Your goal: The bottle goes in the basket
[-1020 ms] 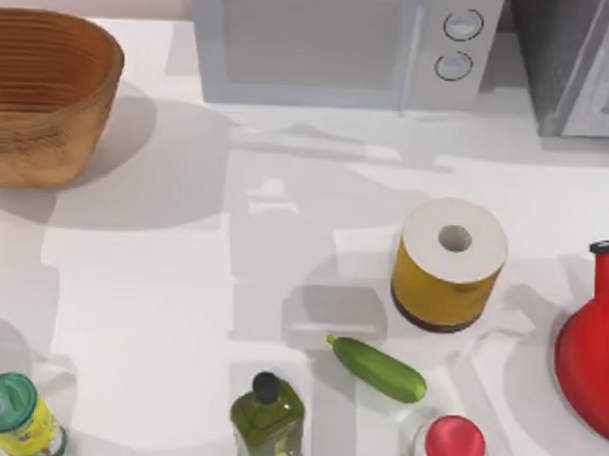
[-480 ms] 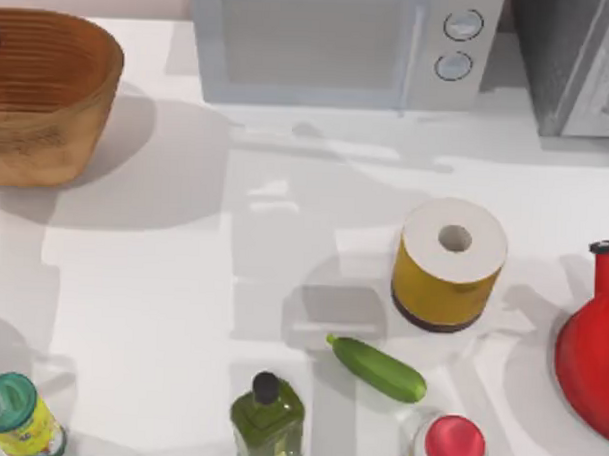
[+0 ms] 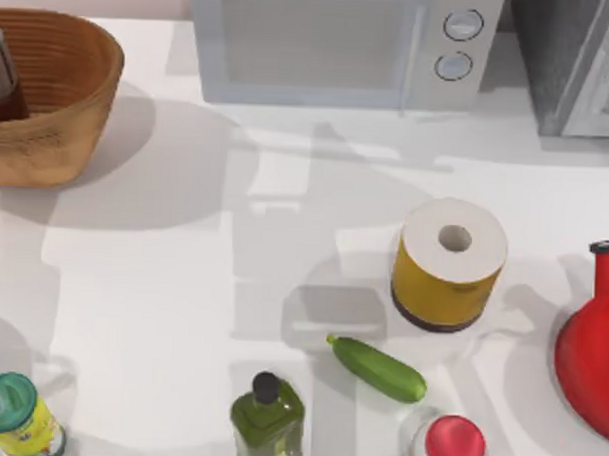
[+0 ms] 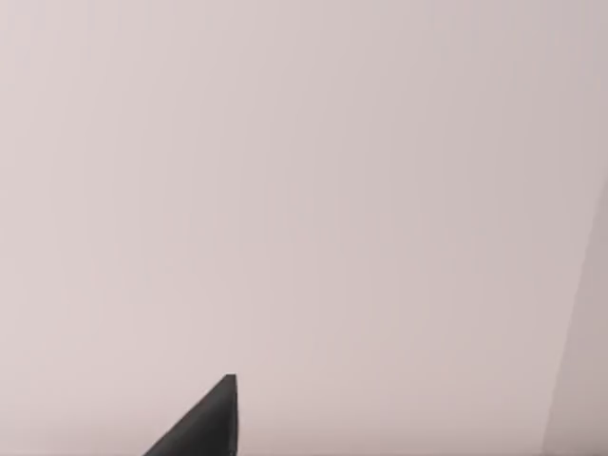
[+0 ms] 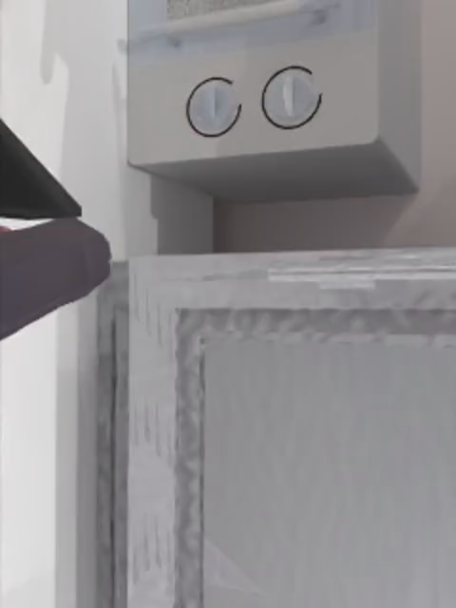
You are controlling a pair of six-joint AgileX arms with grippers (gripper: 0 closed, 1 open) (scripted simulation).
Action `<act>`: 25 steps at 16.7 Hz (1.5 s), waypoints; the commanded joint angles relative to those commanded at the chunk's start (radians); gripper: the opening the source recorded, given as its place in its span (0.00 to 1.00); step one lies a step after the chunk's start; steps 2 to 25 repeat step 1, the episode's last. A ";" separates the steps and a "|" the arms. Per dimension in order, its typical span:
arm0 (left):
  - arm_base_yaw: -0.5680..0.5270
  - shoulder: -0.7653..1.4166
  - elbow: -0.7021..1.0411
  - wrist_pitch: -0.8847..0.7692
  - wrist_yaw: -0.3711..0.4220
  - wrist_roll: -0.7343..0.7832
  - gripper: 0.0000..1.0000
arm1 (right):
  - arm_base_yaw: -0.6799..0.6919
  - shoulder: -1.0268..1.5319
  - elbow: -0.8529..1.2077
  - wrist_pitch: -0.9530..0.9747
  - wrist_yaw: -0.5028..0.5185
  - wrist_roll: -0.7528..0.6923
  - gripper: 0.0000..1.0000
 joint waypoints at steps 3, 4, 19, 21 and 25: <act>0.000 0.000 0.000 0.000 0.000 0.000 1.00 | 0.000 0.000 0.000 0.000 0.000 0.000 1.00; 0.000 0.000 0.000 0.000 0.000 0.000 1.00 | 0.000 0.000 0.000 0.000 0.000 0.000 1.00; 0.000 0.000 0.000 0.000 0.000 0.000 1.00 | 0.000 0.000 0.000 0.000 0.000 0.000 1.00; 0.000 0.000 0.000 0.000 0.000 0.000 1.00 | 0.000 0.000 0.000 0.000 0.000 0.000 1.00; 0.000 0.000 0.000 0.000 0.000 0.000 1.00 | 0.000 0.000 0.000 0.000 0.000 0.000 1.00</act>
